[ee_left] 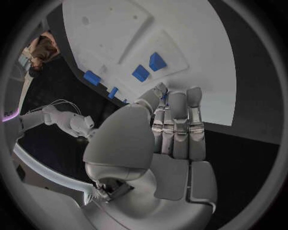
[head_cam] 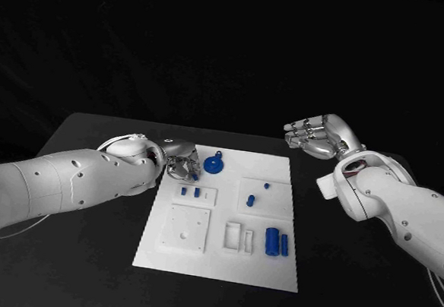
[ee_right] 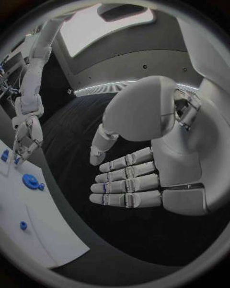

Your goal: Assemble the parts on the task board

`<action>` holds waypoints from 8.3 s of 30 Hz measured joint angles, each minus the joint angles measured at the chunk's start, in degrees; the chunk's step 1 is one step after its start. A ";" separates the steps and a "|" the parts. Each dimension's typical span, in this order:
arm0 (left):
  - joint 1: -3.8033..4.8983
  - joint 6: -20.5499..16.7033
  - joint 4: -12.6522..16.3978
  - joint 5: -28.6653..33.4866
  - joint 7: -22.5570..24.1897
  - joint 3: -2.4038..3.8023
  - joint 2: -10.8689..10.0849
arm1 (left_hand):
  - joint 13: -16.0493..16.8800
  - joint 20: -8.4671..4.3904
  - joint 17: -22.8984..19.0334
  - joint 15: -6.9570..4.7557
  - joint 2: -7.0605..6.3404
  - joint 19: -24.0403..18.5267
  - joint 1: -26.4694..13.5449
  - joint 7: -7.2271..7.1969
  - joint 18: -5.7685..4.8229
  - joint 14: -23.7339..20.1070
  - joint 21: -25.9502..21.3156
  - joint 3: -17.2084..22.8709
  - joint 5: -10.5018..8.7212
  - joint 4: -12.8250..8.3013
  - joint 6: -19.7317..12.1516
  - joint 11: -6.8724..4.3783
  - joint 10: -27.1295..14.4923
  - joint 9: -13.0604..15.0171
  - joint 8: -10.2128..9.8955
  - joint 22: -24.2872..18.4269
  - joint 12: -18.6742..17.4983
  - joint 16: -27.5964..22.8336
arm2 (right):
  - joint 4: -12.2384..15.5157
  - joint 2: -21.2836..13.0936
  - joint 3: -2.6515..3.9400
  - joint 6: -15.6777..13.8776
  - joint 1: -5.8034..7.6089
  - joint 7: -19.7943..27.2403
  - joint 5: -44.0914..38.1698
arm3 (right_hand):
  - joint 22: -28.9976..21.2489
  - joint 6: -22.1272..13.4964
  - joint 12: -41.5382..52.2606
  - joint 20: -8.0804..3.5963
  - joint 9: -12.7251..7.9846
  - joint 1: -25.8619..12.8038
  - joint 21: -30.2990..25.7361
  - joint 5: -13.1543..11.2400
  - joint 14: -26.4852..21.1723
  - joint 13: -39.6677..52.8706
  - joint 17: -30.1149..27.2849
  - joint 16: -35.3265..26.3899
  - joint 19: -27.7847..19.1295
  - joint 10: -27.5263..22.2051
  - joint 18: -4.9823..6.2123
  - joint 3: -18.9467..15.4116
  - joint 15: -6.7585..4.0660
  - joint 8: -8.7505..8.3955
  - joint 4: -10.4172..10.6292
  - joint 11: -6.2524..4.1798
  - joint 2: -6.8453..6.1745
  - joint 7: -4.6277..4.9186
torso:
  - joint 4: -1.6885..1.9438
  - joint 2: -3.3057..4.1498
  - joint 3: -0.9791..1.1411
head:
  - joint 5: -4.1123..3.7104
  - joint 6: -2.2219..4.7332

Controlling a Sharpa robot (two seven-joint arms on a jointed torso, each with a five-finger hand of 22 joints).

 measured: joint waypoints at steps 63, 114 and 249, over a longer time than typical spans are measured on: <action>-0.42 1.21 -1.01 -0.43 -1.40 -0.96 0.44 | 0.05 0.52 -0.62 0.96 -3.39 -0.92 0.37 -2.74 -0.22 -1.80 -0.50 1.43 -1.32 -0.06 -21.82 1.14 -1.57 -0.53 0.00 0.01 0.01 0.00 | -0.43 0.09 0.00 0.72 0.00 -0.25 -0.07 | -0.05 -0.20 0.00 0.63 0.00 0.00 0.00 -0.01 -0.63 0.00 -0.04 0.00 -0.63 -0.83 -0.01 -0.22 0.62 0.00 -0.22 0.41 0.00 0.20 | 0.01 -0.02 -0.07 | -0.32 -0.05; 3.98 -10.54 15.97 59.53 8.85 1.56 -12.85 | 0.06 2.05 -4.91 2.27 -4.10 -4.06 -1.17 2.89 1.29 -4.74 -9.56 5.79 -0.64 -2.29 -10.06 2.86 -5.50 -0.21 0.62 -0.01 0.01 -17.83 | -6.70 9.04 -7.13 16.60 -0.88 -14.13 -49.44 | 28.06 3.68 -0.23 -8.16 0.02 2.87 31.10 -14.04 15.40 0.00 32.67 37.36 16.79 1.94 1.39 -3.29 -7.18 0.00 -1.60 -2.57 -0.92 -1.84 | 0.21 0.09 -0.13 | -3.97 1.86; 4.10 -10.09 14.63 63.16 8.78 1.48 -9.65 | 0.06 2.06 -4.08 2.05 -3.90 -3.06 -1.36 2.74 0.13 -4.52 -11.54 5.33 -0.65 -2.31 -9.92 3.06 -5.72 -0.24 0.67 0.02 0.01 -18.69 | 2.60 18.34 -15.73 9.56 -6.04 -17.50 -59.62 | 47.32 12.69 -0.44 -11.35 0.57 4.72 27.30 -22.27 15.09 0.28 34.30 38.66 16.92 13.08 -0.76 3.87 -9.73 -0.05 -5.78 -5.76 2.79 -4.23 | 0.20 -0.22 -0.37 | 5.73 -2.22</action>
